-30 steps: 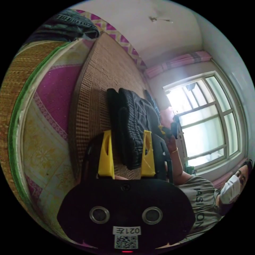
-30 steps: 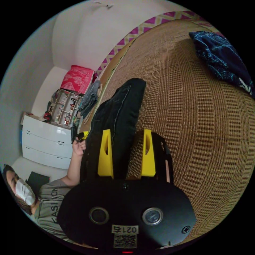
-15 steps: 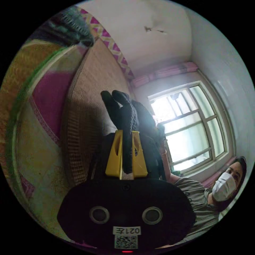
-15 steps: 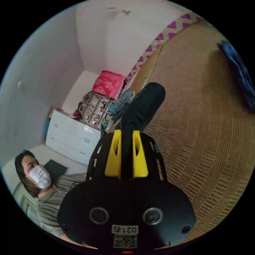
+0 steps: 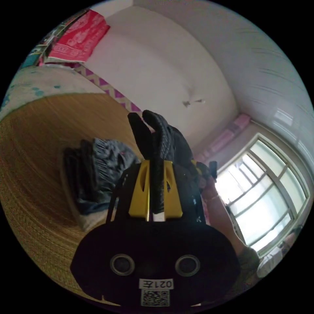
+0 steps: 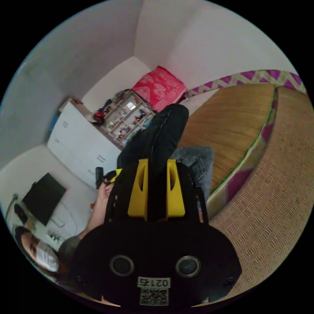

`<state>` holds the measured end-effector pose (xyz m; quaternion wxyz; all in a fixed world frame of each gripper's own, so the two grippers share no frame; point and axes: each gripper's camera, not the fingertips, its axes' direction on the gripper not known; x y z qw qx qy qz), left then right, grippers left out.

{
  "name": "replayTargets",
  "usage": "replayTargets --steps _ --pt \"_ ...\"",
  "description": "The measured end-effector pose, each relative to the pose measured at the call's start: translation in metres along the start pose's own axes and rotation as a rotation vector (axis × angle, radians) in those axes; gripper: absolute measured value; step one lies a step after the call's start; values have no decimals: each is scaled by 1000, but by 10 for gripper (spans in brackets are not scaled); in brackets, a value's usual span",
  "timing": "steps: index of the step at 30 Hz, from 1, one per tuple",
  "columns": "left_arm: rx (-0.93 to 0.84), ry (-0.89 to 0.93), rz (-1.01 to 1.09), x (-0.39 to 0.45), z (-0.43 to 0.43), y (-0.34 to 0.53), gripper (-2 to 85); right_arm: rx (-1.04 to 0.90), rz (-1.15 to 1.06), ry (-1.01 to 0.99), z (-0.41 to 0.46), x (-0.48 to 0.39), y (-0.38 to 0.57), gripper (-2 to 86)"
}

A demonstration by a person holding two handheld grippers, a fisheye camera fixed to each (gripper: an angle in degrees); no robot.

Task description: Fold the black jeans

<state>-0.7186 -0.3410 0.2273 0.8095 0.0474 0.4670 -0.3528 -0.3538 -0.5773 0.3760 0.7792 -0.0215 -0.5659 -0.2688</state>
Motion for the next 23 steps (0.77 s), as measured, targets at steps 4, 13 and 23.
replayTargets --steps 4,13,23 --pt "-139 -186 -118 -69 36 18 94 -55 2 220 66 15 26 77" --pt "171 -169 164 -2 -21 153 33 -132 -216 360 26 1 174 82" --pt "-46 -264 407 137 59 372 -2 -55 -228 1016 -120 10 393 112"
